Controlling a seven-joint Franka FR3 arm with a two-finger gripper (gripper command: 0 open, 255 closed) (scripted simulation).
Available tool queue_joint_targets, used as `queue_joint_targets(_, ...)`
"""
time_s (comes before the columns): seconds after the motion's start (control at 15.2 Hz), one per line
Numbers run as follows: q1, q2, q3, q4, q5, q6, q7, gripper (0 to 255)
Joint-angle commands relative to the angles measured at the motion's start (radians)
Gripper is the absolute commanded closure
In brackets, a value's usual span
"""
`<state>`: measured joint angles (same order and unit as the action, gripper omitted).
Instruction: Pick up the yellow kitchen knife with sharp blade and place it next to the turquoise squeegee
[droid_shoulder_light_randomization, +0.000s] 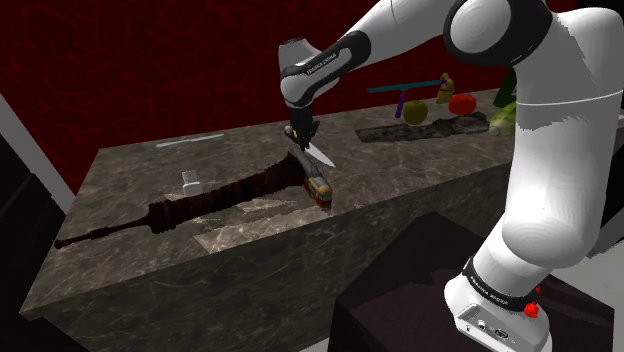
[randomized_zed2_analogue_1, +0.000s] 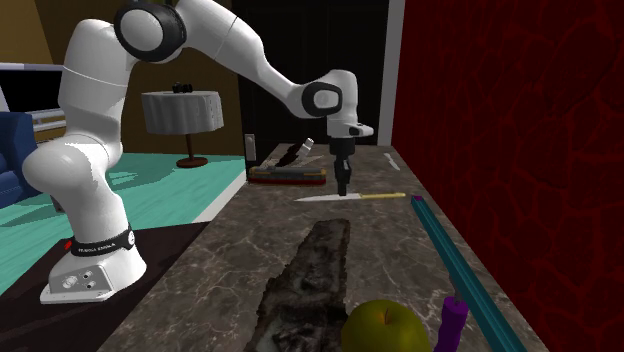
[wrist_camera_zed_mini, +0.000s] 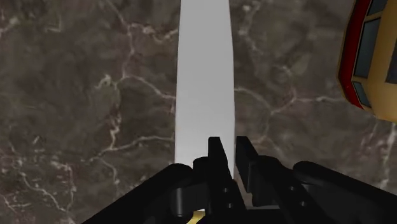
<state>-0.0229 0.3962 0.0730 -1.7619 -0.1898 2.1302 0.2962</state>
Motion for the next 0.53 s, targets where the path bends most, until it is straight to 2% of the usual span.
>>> queue_joint_targets(0.0, -0.003, 0.003, -0.004, -0.004, -0.001, -0.001, 0.0, 255)
queue_joint_targets(0.26, -0.002, 0.003, -0.003, 0.0, -0.001, -0.004, 0.001, 255)
queue_joint_targets(0.33, -0.002, 0.003, -0.003, 0.0, -0.001, -0.004, 0.001, 0)
queue_joint_targets(0.46, 0.036, 0.058, -0.045, 0.122, -0.01, -0.077, 0.214, 0)
